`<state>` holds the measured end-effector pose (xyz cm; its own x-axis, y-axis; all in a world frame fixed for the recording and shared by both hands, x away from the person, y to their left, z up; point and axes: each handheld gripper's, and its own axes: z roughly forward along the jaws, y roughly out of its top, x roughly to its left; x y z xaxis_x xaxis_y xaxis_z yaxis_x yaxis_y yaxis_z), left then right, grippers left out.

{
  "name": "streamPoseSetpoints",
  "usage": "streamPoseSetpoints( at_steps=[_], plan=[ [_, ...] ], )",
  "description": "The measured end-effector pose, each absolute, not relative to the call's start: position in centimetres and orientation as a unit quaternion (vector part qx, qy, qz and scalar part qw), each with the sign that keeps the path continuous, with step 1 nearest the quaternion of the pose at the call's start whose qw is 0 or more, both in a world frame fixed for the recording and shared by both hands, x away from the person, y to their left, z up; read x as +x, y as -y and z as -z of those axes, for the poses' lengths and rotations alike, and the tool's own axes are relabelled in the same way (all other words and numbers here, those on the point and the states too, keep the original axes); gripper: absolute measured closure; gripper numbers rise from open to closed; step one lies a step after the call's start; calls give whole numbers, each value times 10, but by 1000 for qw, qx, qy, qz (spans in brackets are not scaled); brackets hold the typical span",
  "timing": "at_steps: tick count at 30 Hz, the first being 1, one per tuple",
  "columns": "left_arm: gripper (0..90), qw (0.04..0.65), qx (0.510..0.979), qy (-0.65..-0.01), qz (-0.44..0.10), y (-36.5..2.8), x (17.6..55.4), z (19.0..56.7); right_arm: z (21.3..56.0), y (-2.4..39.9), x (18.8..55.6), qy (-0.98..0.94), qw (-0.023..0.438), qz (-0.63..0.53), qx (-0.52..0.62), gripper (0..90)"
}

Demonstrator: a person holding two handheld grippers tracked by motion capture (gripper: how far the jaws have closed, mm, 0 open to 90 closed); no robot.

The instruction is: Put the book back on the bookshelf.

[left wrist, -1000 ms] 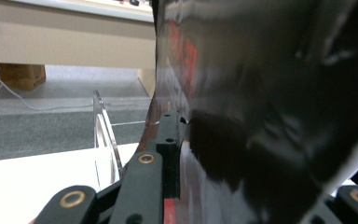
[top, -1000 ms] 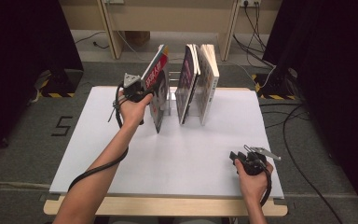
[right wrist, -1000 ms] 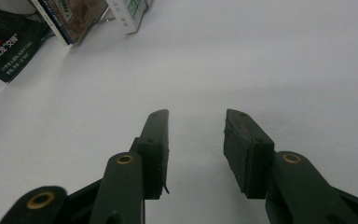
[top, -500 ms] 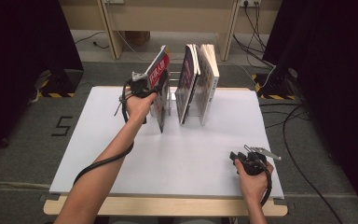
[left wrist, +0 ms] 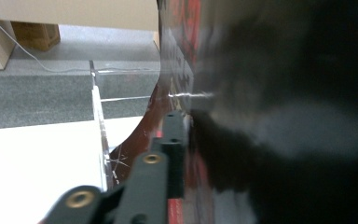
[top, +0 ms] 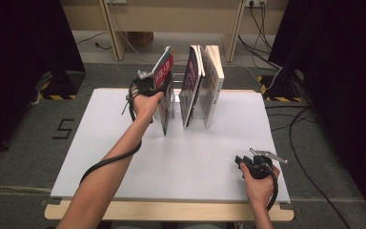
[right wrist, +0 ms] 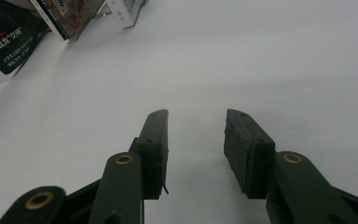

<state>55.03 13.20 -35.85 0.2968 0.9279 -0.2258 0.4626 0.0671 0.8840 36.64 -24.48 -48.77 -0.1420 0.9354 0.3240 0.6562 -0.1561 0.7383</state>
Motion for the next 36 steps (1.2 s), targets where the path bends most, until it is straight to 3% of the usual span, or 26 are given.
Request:
streamPoseSetpoints(
  at_steps=[3,13,21,28,36],
  plan=[
    [859,488,639,-547,-233,-131,550,357,488,245,366,-627,162,-419,637,601],
    [864,530,621,-509,-275,-147,539,352,489,243,367,-630,158,-418,635,601],
    [864,522,604,-486,-356,-156,536,363,490,243,367,-633,162,-418,632,601],
    [862,530,571,-500,-378,-160,536,382,489,244,367,-631,161,-418,633,602],
    [832,527,570,-494,-393,-161,531,386,489,246,367,-629,163,-419,634,602]
  ],
)
